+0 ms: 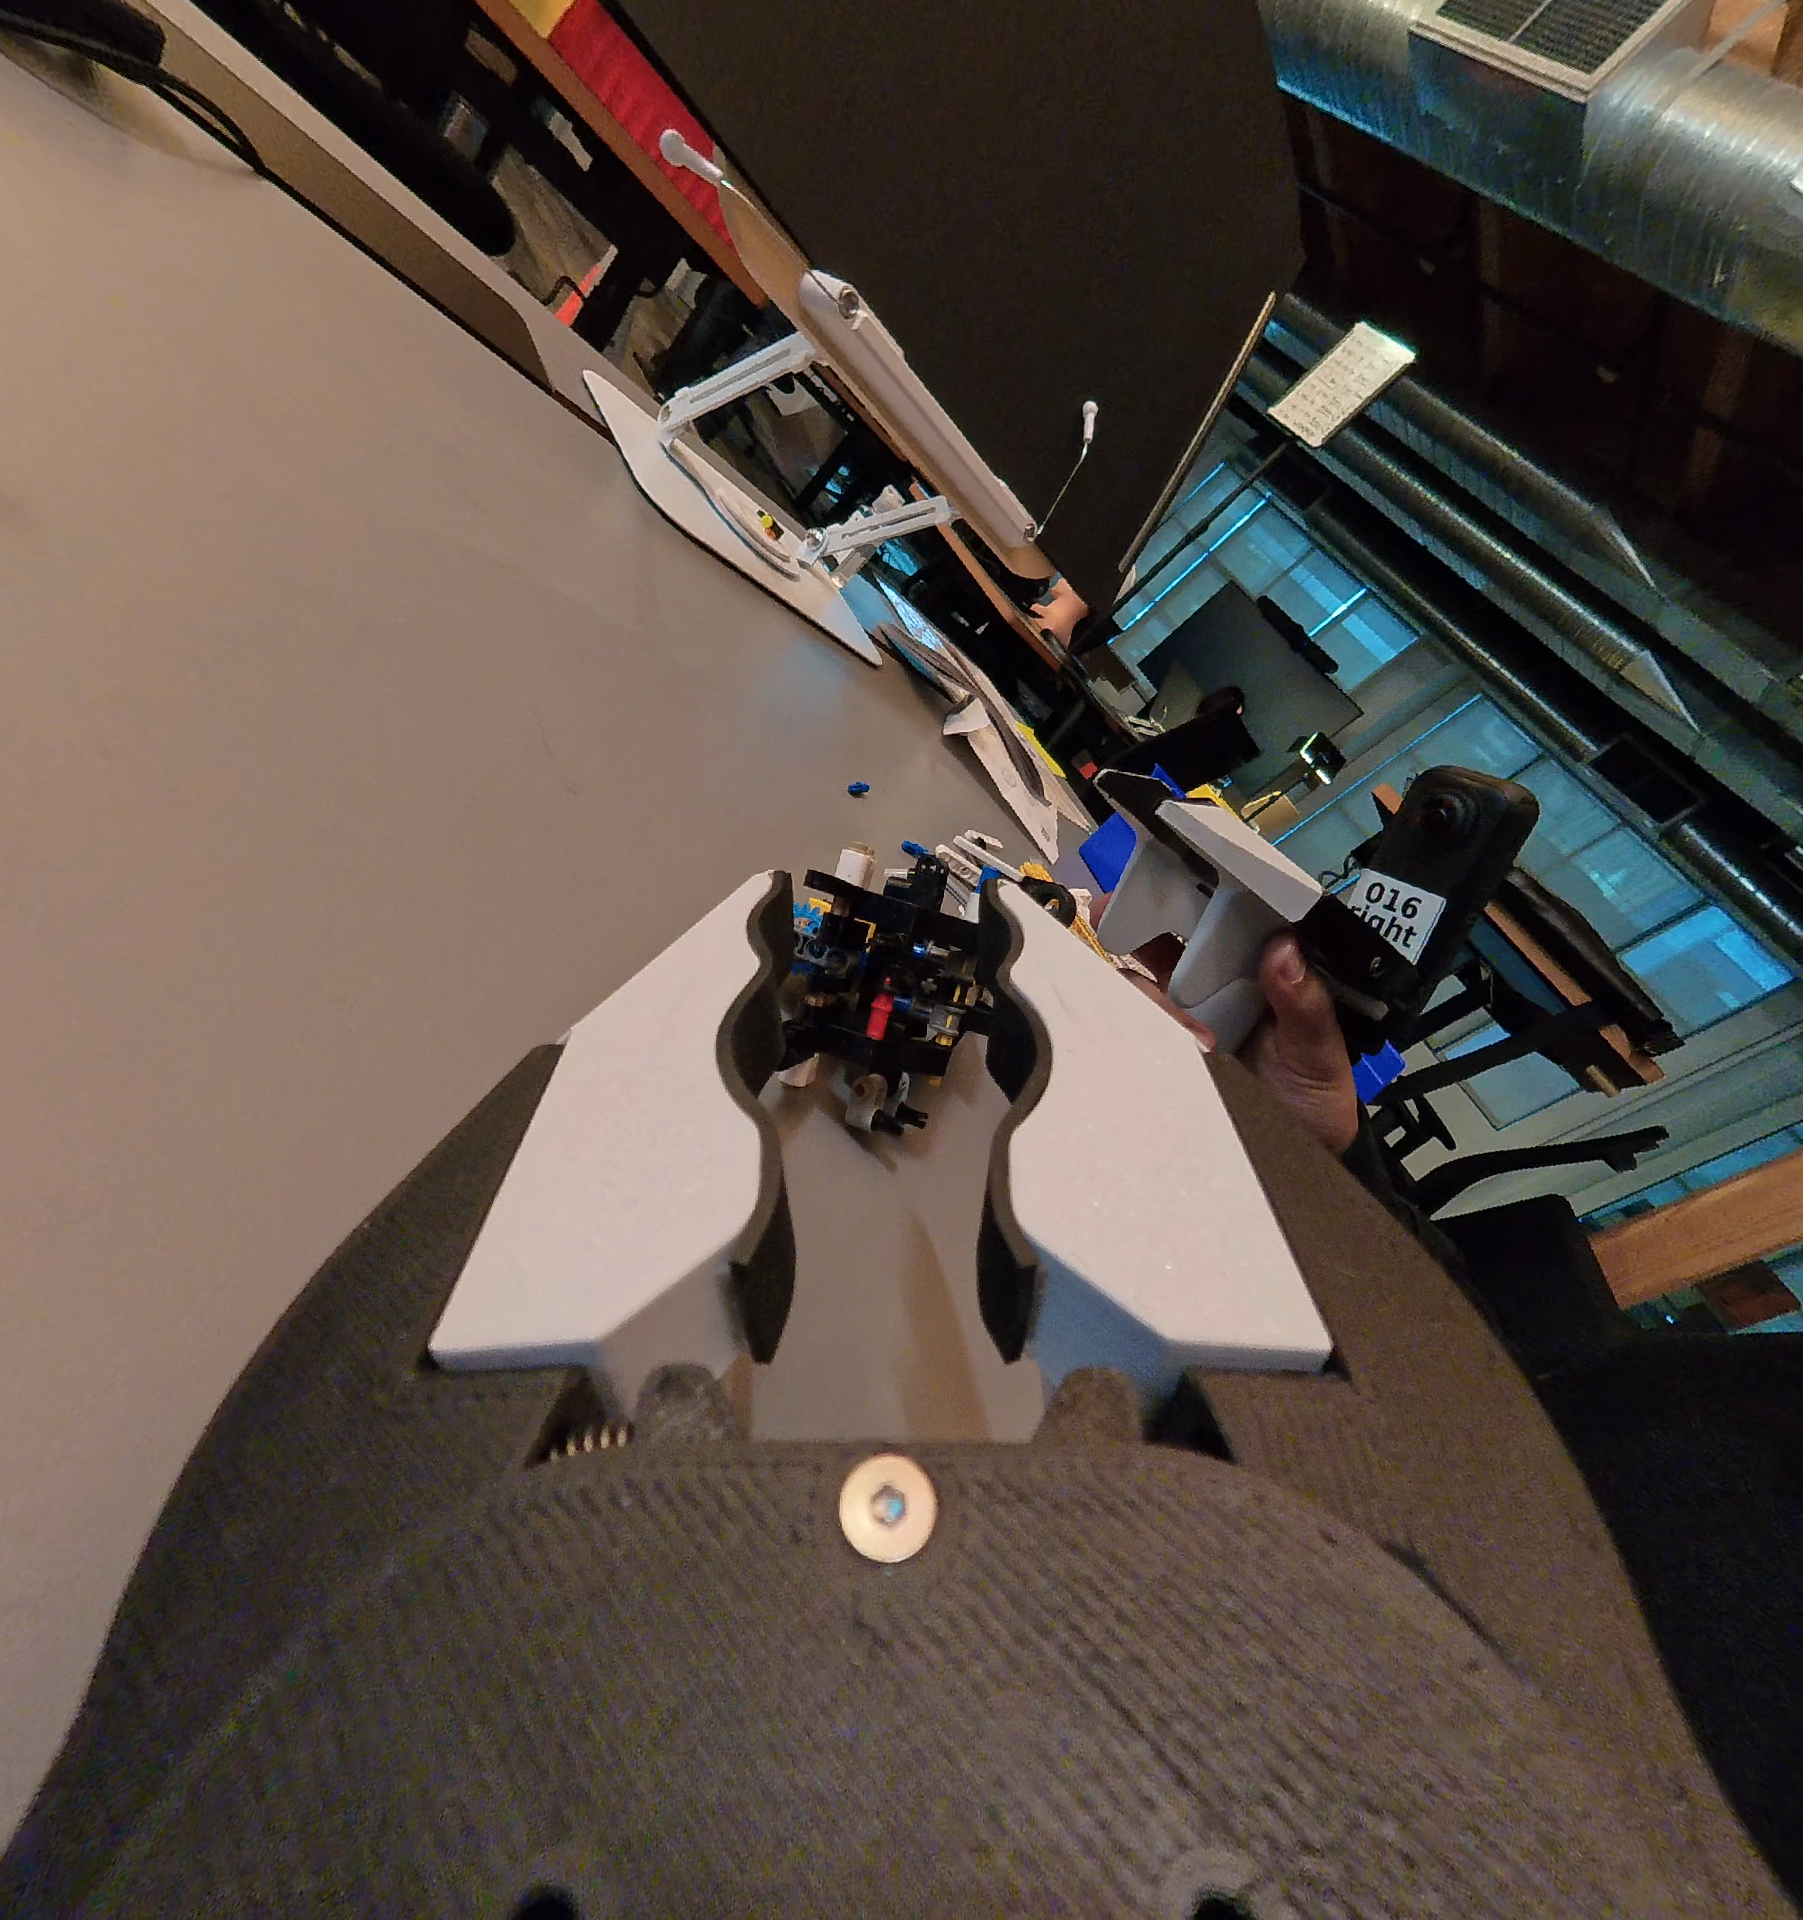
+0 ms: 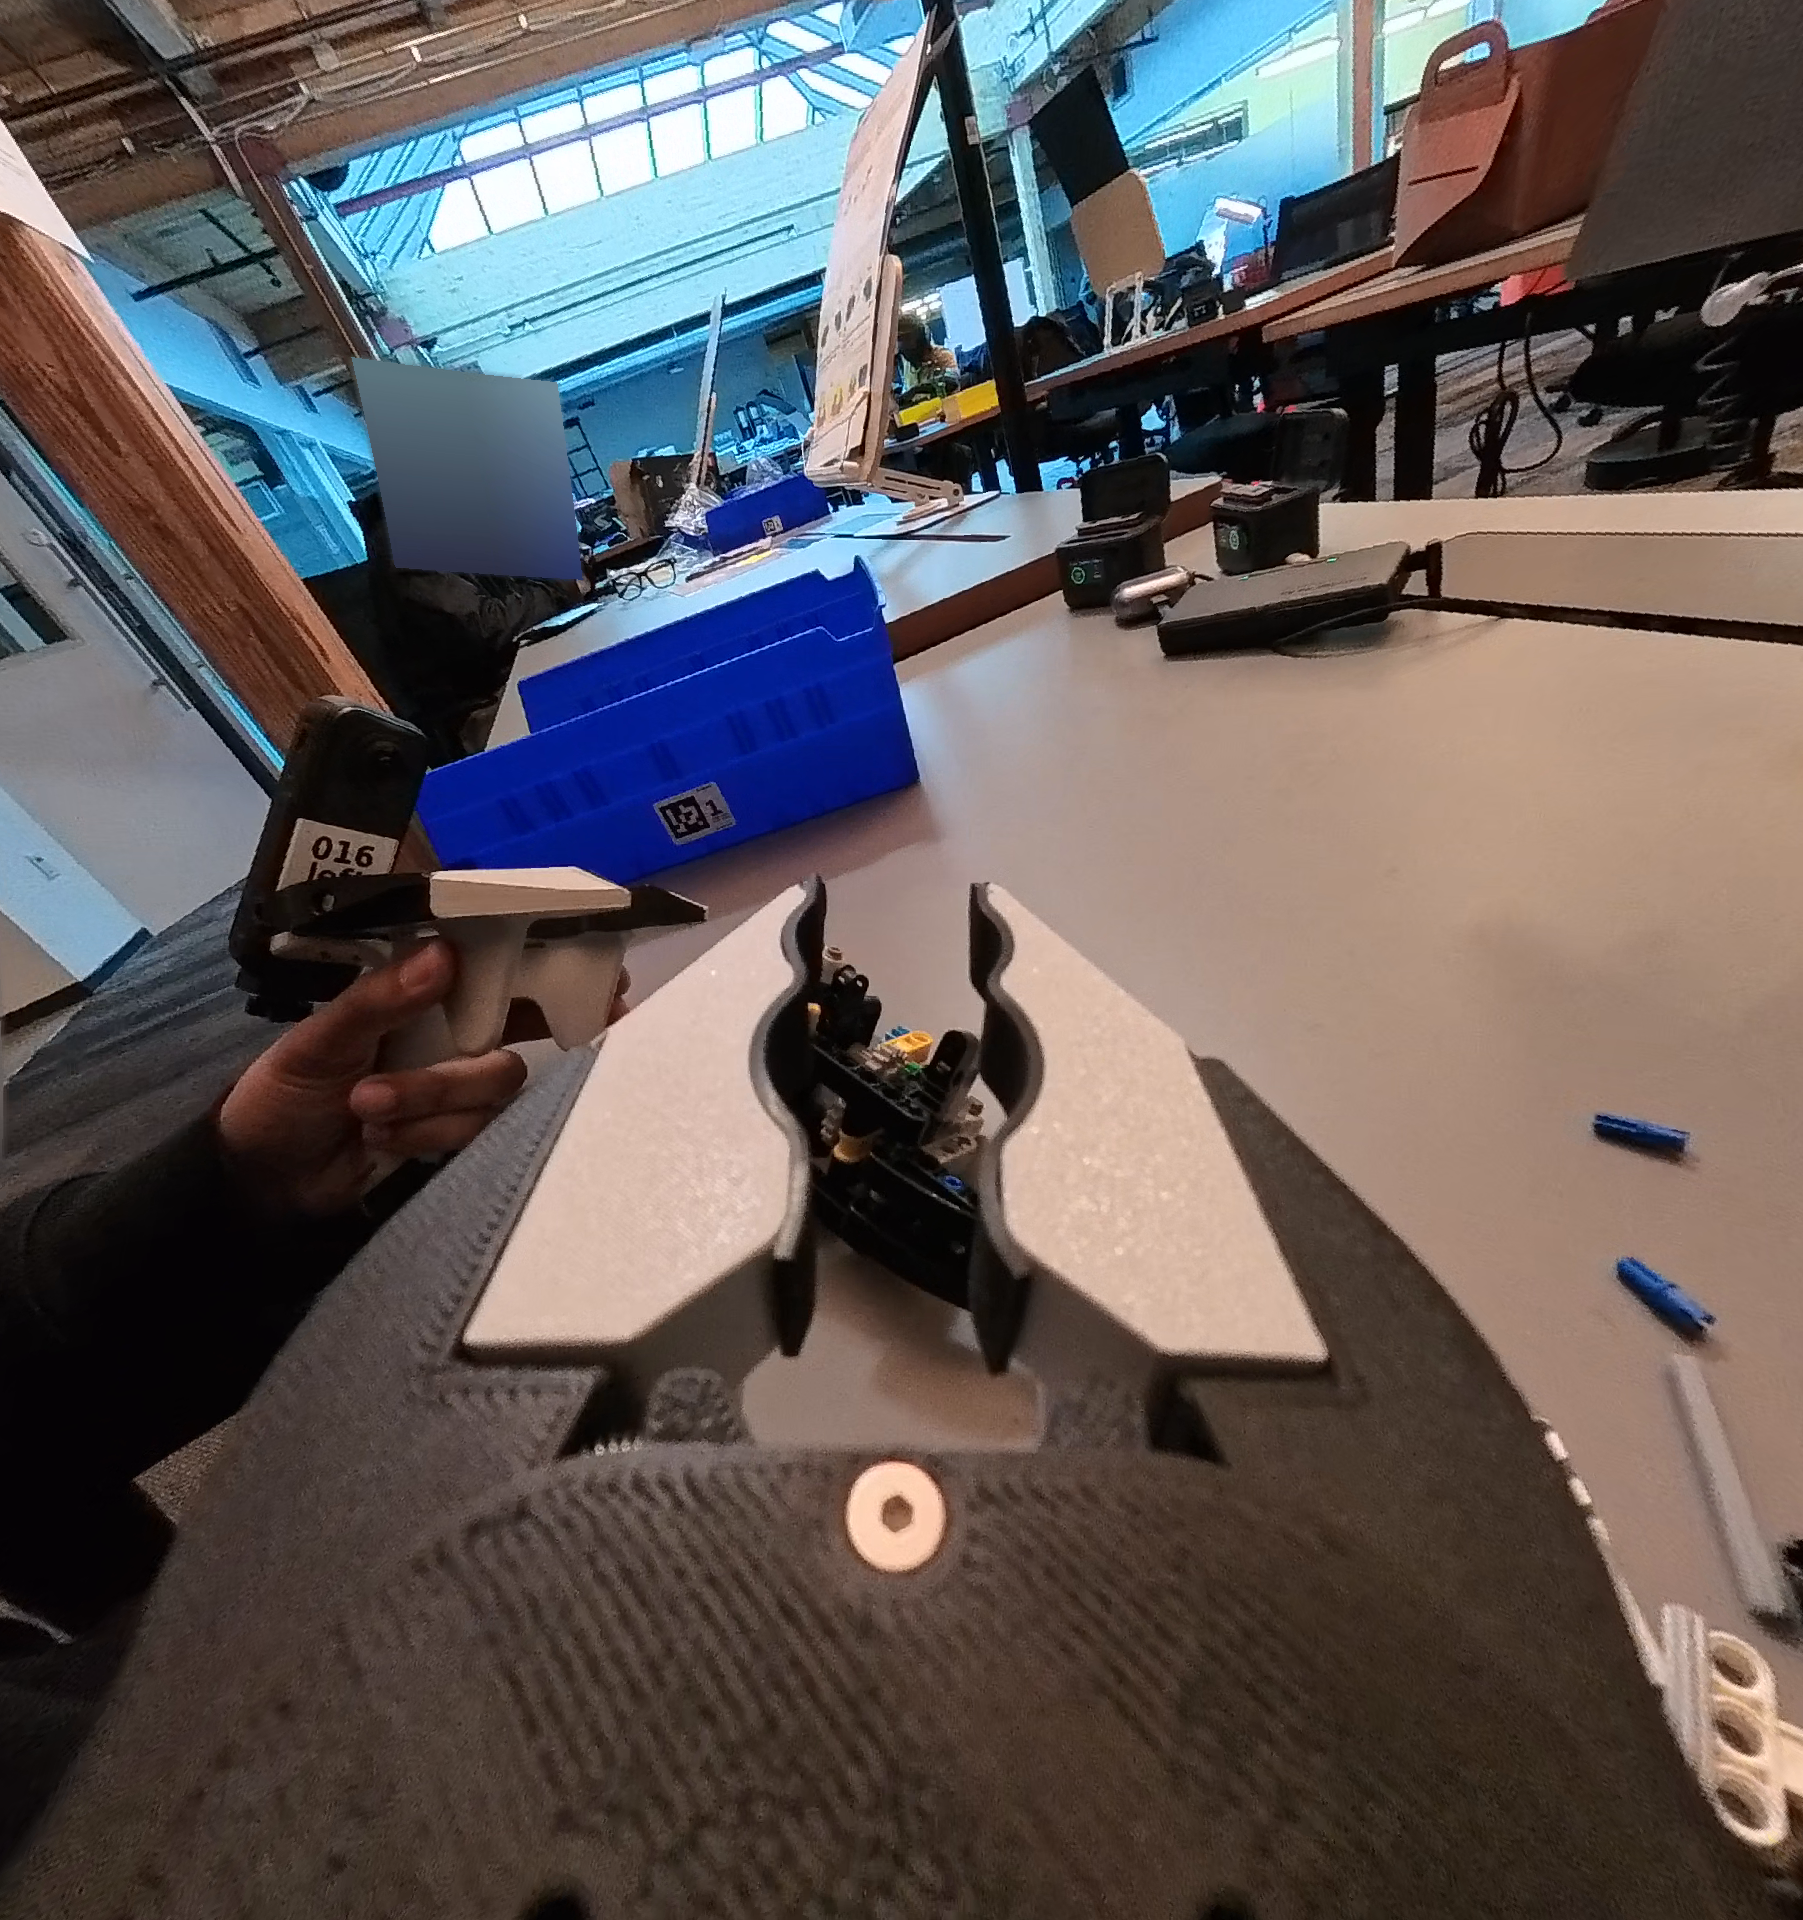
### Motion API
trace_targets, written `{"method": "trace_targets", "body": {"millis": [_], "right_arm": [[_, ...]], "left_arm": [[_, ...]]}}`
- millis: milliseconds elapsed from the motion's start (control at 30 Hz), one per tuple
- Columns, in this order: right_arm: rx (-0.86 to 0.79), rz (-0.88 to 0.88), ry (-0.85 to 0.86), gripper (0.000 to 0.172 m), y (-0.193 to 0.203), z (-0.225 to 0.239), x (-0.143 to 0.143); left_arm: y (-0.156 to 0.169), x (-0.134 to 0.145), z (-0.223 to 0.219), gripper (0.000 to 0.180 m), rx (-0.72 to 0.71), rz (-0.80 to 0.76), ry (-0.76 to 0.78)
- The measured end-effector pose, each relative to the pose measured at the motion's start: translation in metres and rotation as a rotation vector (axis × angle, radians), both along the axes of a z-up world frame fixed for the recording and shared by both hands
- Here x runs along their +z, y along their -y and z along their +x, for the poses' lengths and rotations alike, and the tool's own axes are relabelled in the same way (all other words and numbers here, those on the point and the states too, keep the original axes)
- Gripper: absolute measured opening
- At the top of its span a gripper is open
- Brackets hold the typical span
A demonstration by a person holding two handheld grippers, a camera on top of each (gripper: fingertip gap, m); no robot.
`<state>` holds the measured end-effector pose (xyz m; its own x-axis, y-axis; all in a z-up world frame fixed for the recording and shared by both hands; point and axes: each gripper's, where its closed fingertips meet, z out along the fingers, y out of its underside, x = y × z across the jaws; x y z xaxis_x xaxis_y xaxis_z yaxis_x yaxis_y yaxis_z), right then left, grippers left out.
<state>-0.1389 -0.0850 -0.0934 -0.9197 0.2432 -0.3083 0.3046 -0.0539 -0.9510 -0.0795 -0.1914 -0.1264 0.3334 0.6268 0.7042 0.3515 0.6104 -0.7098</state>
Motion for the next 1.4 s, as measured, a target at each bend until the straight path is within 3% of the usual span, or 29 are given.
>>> {"method": "trace_targets", "body": {"millis": [1067, 1167, 1233, 1400], "right_arm": [[-0.008, 0.017, -0.012, 0.025, 0.000, 0.000, 0.001], [0.033, 0.110, 0.028, 0.027, 0.004, 0.005, -0.015], [0.087, 0.200, 0.052, 0.039, 0.010, 0.013, -0.030], [0.028, 0.446, -0.200, 0.039, 0.013, 0.014, -0.056]], "left_arm": [[0.000, 0.000, -0.001, 0.032, 0.000, 0.003, -0.002], [0.000, 0.000, -0.001, 0.032, 0.000, 0.003, -0.001], [0.000, 0.000, -0.001, 0.032, 0.000, 0.003, -0.002], [0.000, 0.000, -0.001, 0.032, 0.000, 0.003, -0.001]]}}
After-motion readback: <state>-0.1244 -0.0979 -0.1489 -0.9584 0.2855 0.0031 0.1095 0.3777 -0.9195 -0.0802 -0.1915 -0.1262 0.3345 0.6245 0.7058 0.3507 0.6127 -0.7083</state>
